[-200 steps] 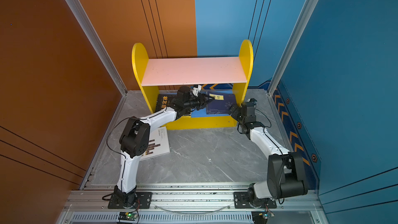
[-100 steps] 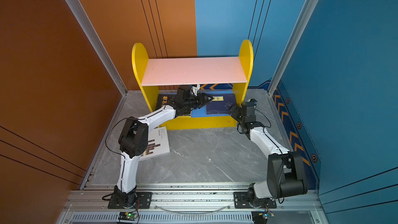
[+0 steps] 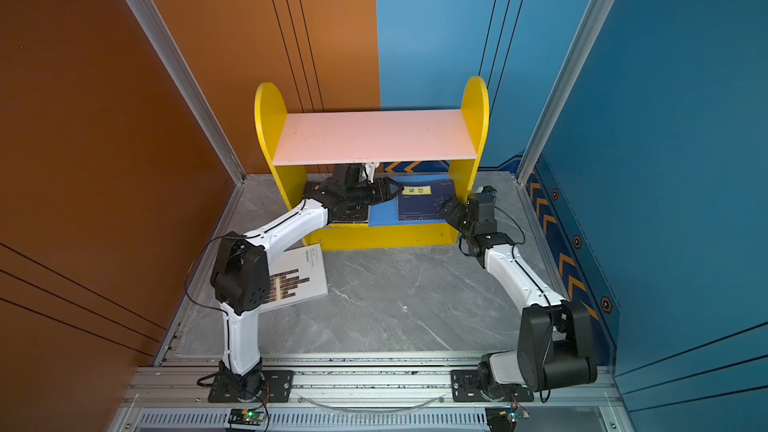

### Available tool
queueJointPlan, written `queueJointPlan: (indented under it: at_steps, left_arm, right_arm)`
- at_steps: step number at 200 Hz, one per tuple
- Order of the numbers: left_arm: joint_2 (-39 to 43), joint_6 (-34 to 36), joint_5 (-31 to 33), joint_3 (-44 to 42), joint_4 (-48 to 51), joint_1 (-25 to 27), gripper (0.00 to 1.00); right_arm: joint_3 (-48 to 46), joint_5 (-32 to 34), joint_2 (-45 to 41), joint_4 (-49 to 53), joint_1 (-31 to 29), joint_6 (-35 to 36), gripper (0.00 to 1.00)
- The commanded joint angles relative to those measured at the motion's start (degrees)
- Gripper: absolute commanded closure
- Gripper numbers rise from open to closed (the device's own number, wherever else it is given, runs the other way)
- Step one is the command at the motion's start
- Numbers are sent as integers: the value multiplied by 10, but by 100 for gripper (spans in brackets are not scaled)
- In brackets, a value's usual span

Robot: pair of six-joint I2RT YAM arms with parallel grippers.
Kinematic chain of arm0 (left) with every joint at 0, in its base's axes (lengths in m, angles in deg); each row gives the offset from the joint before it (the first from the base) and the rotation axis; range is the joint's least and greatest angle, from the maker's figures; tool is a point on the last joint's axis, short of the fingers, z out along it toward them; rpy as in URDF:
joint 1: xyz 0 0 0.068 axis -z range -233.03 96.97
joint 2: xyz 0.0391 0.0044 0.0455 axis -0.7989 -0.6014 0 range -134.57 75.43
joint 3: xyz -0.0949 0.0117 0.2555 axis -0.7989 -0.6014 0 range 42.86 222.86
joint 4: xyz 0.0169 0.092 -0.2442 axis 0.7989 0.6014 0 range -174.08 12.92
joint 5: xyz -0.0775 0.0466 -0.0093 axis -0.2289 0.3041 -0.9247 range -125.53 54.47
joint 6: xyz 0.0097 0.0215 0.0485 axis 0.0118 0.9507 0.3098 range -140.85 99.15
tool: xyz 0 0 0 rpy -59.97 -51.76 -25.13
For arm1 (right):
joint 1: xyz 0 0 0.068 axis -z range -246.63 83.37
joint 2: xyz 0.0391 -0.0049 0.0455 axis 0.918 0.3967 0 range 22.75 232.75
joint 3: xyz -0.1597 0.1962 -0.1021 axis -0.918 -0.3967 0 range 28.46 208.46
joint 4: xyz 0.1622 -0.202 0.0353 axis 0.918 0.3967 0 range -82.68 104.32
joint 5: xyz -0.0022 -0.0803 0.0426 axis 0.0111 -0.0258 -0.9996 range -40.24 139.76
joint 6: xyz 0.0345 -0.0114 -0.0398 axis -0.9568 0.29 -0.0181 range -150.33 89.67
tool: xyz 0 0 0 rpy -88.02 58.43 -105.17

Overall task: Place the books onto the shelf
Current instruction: 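Open both grippers and draw them back from the shelf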

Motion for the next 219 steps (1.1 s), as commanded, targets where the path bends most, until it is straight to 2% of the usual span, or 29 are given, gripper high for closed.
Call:
queueJointPlan:
  at_steps: [1,52,88,139,198,219]
  left_arm:
    - [70,47,16,-26,-7,5,36]
    - [161,113,42,-107,25,15,33]
    - [235,111,64,-193,25,18,31]
    - [352,108,105,-289,74,7,28]
    - [494,82,159,-393,133,-61,27]
    - [539,65,216,-430,163,-107,24]
  right_arm:
    - [33,-24,-38,20,-7,34,0]
    - [38,-24,-101,58,-14,56,0]
    - [8,-17,-151,79,-28,43,0]
    - [-58,11,-227,94,-64,5,0]
    - [-94,44,-294,115,-102,-16,0]
    - [-111,71,-307,101,-144,-29,0]
